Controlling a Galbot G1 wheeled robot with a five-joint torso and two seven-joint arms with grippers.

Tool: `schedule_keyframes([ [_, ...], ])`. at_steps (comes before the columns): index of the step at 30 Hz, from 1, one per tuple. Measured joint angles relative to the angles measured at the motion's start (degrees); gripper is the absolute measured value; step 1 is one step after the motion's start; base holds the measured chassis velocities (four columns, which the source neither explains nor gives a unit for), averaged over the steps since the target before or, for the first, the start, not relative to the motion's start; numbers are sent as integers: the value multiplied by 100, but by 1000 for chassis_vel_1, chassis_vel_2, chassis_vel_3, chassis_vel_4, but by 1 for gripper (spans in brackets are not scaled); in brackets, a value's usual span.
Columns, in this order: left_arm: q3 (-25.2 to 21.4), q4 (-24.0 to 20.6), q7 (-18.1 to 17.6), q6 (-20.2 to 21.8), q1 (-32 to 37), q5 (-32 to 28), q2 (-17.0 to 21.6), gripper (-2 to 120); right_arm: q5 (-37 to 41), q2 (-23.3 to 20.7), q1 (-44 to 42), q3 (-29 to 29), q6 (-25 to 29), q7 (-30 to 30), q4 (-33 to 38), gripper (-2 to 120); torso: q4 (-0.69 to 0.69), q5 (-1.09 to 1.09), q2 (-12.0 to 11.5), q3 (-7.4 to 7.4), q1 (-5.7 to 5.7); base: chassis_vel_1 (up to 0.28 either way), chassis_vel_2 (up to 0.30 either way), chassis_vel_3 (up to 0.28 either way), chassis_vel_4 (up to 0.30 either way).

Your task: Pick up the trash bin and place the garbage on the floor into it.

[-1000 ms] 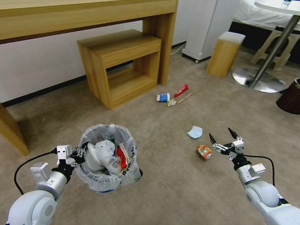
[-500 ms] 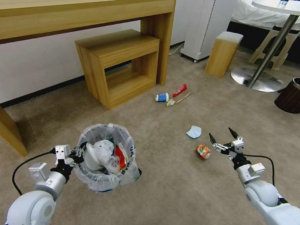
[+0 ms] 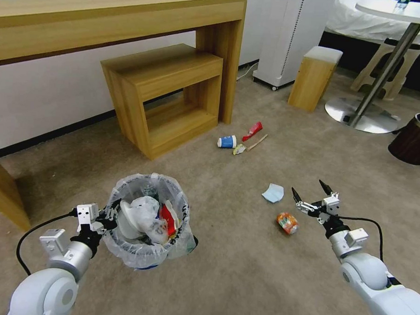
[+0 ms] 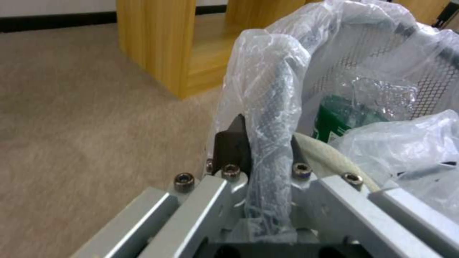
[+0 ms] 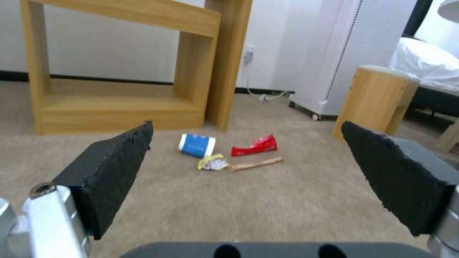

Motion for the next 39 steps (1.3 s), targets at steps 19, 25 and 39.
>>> schedule_keyframes([
  [19, -7, 3, 7, -67, 20, 37, -12, 2, -9, 3, 18, -33, 62, -41, -10, 96, 1, 0, 0, -1, 0, -176, 190, 181, -189],
  [25, -6, 3, 6, -72, 23, 37, -12, 2, -14, 18, -6, -25, 128, -66, -9, 98, -1, -1, 0, -1, 0, -149, 141, 138, -139],
  [39, 2, 63, 2, -92, 9, 37, -6, 2, 35, 28, -26, -17, 250, -186, -66, 100, 0, 0, 0, -1, 0, -42, 43, 41, -42],
])
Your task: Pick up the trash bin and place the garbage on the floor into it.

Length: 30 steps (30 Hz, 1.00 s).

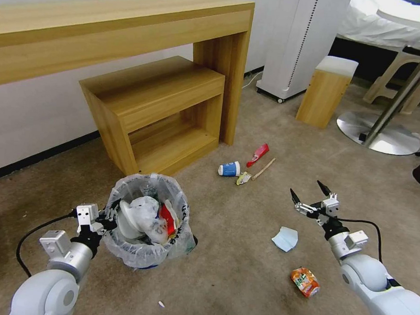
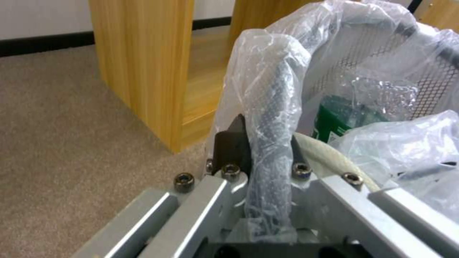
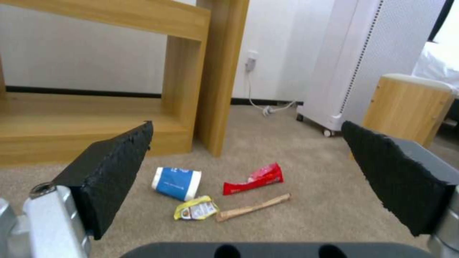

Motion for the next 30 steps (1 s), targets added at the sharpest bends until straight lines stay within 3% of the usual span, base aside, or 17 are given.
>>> schedule_keyframes([
  [7, 1, 52, -2, -2, -9, 0, 8, 2, 17, -131, -38, 71, 38, -323, -30, 100, 1, 1, 0, 0, 0, 0, 0, 0, 0],
  [9, 0, 85, -2, -2, -19, 0, 11, 2, 132, -358, -186, 219, -97, -750, -3, 100, 0, 1, 0, 0, 0, 0, 0, 0, 0],
  [16, -3, 198, 2, -41, -56, 18, 10, 2, 538, -811, -552, 426, -419, -1261, 113, 100, 0, 0, 0, 0, 0, 0, 0, 0, 0],
  [30, -91, 333, 11, -153, -33, 134, -148, 2, 657, -1455, -721, 538, -1425, -665, 494, 100, 0, 0, 0, 0, 0, 0, 0, 0, 0],
])
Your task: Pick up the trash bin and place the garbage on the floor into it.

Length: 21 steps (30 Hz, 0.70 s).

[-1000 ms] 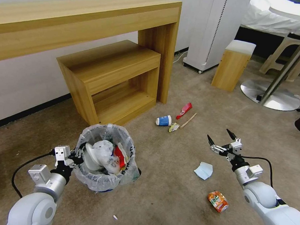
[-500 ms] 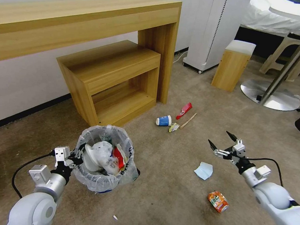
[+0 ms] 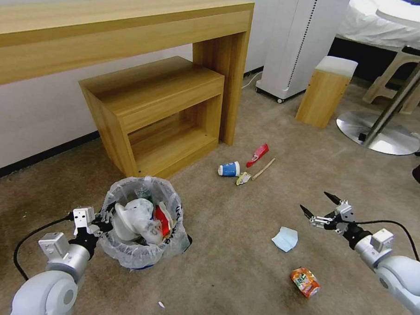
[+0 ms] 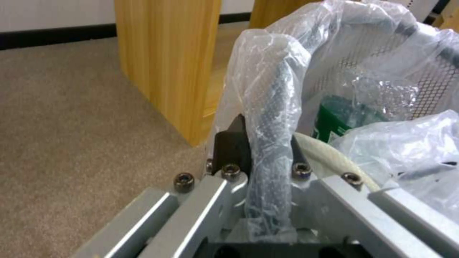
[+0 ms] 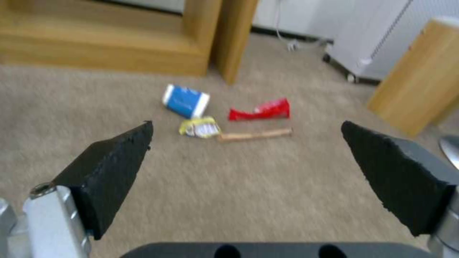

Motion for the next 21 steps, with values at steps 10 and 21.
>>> schedule_keyframes([
  [10, -23, 208, -6, -120, -36, 129, -94, 2, 615, -929, -546, -22, -911, 361, 430, 100, -1, 0, 0, 0, 0, 0, 0, 0, 0],
  [21, 14, 380, -13, -158, -100, 164, -65, 2, 539, -1216, -1226, 56, -1065, 664, 704, 100, 1, 0, 0, 0, 0, 0, 0, 0, 0],
])
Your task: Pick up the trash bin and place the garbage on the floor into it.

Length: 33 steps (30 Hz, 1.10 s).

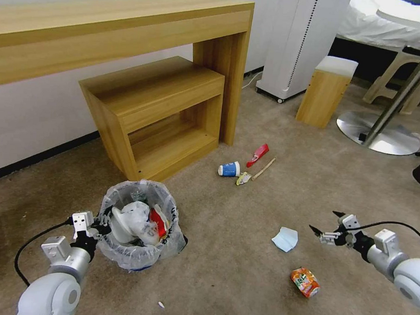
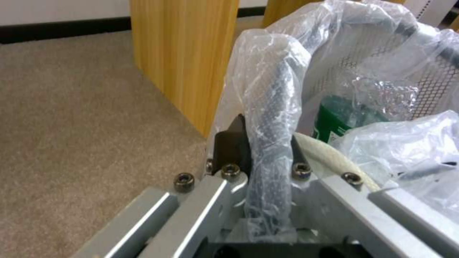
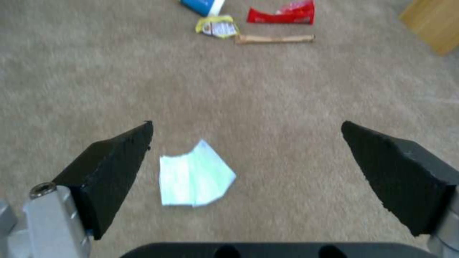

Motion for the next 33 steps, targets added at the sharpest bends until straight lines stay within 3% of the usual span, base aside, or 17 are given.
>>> schedule_keyframes([
  [18, 26, 164, -60, -23, -108, -19, 30, 2, -477, 16, -935, -153, -352, 360, -494, 100, -1, 0, 0, 0, 0, 0, 0, 0, 0],
  [33, 62, 193, -85, -48, -105, 17, -87, 2, -883, 637, -262, -1015, 70, 52, -1238, 100, -1, -1, 0, 0, 0, 0, 0, 0, 0],
])
